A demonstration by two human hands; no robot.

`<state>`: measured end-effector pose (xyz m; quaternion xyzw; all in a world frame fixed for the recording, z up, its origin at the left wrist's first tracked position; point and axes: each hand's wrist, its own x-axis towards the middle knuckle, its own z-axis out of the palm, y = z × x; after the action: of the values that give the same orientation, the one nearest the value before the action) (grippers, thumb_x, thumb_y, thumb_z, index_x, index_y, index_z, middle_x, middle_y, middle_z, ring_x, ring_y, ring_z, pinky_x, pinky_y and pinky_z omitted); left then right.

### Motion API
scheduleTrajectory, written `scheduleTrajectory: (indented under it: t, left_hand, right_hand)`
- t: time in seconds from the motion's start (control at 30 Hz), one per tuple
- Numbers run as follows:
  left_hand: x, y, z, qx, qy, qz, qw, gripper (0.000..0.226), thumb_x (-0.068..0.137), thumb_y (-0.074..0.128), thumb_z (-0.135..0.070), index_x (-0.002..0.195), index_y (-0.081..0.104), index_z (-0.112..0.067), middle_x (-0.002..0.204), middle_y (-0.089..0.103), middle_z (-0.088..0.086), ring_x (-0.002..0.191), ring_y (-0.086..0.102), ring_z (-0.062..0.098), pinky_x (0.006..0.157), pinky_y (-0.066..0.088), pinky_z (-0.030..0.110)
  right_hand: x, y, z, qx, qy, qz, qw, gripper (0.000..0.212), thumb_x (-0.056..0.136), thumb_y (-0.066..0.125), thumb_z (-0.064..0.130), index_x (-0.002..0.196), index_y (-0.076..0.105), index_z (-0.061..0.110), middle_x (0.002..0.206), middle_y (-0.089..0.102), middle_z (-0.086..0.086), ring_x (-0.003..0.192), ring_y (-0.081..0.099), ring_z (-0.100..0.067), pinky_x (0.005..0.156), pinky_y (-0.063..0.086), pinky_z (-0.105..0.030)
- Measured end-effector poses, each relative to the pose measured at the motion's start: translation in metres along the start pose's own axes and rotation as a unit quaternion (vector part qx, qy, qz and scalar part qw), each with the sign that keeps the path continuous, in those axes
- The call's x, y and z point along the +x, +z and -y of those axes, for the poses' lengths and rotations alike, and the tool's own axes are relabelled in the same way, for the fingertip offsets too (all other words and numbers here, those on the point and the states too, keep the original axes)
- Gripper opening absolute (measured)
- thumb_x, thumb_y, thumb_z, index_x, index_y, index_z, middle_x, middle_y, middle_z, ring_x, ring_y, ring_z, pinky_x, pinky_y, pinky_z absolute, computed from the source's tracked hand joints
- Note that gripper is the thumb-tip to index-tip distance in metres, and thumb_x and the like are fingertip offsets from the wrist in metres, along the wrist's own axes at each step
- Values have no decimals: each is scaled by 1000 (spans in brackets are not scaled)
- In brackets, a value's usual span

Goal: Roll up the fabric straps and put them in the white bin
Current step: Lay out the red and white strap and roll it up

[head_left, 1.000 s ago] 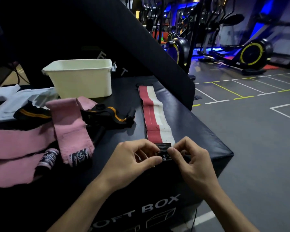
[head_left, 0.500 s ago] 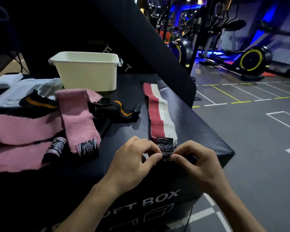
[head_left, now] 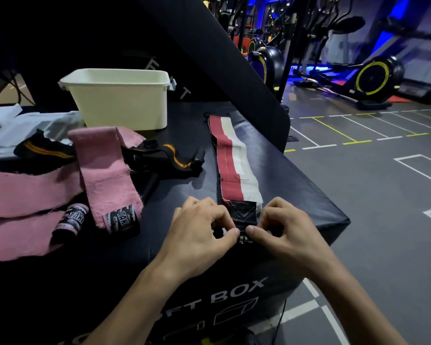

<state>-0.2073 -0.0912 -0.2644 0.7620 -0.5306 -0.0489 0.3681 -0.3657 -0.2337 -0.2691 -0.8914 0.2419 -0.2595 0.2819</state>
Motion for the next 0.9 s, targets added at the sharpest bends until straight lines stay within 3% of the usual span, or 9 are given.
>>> scheduleTrajectory:
  t: [0.2,0.37,0.53,0.7,0.9]
  left_hand:
    - [-1,0,0,14,68,-27,997,13,83,73,-51,89,71,-39,91,58,-20,95,50,2,86,47,32]
    - [0,-3,5,74,103,-13,992,27,79,67,-63,91,74,-41,91,57,-21,91,49,3,79,49,28]
    - [1,-3,6,80,111,-6,990,25,82,68,-62,94,73,-41,93,58,-22,91,47,1,79,44,24]
    - [3,-4,7,79,106,4,991,26,86,64,-63,97,73,-41,96,58,-23,93,45,0,82,42,25]
    - [8,-2,3,70,79,11,994,31,91,54,-63,96,70,-38,97,60,-20,95,46,1,88,41,28]
  right_hand:
    - [5,0,3,9,24,-5,1000,36,77,84,36,58,57,23,76,54,9,66,53,-8,59,36,-17]
    - [2,3,4,15,25,-25,999,34,78,84,34,60,58,22,76,56,5,67,55,-10,60,37,-17]
    - [-6,5,8,54,3,-54,997,20,78,87,28,74,66,28,81,60,8,75,64,-12,64,44,-14]
    - [-11,-5,3,16,-50,-14,999,16,79,82,43,84,72,32,92,61,13,87,65,-12,72,51,-22]
    - [-9,-6,-8,-67,-107,-7,992,23,88,66,57,92,72,35,96,57,23,98,53,-7,80,41,-21]
